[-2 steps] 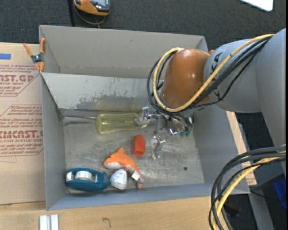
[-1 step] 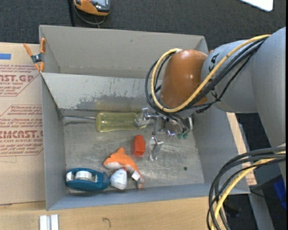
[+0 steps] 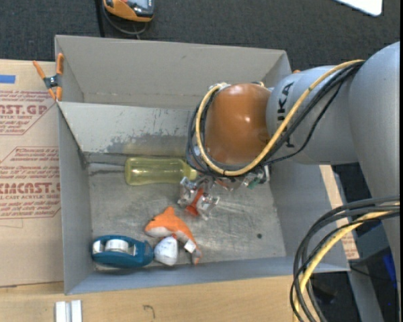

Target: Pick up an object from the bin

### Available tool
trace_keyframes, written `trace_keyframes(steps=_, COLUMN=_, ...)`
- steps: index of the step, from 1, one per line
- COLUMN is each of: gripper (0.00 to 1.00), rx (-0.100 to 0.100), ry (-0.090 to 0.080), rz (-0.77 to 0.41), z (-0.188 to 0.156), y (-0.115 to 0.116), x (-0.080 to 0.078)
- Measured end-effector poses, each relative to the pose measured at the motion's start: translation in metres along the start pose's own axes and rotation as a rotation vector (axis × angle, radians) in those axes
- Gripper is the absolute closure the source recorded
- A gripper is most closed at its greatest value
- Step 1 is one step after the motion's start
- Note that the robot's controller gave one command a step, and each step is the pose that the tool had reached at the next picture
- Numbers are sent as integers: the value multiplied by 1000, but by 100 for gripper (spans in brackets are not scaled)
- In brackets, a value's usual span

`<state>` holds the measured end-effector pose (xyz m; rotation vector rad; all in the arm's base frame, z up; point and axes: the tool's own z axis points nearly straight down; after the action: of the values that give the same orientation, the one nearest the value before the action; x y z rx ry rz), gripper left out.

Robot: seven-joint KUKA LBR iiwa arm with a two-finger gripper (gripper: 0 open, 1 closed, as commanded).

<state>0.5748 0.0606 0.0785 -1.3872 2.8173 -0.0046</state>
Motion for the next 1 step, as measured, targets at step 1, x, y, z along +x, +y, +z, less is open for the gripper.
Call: trace_keyframes(steps=1, gripper=100, rx=0, ry=0, rz=0, z=0, y=0, x=0)
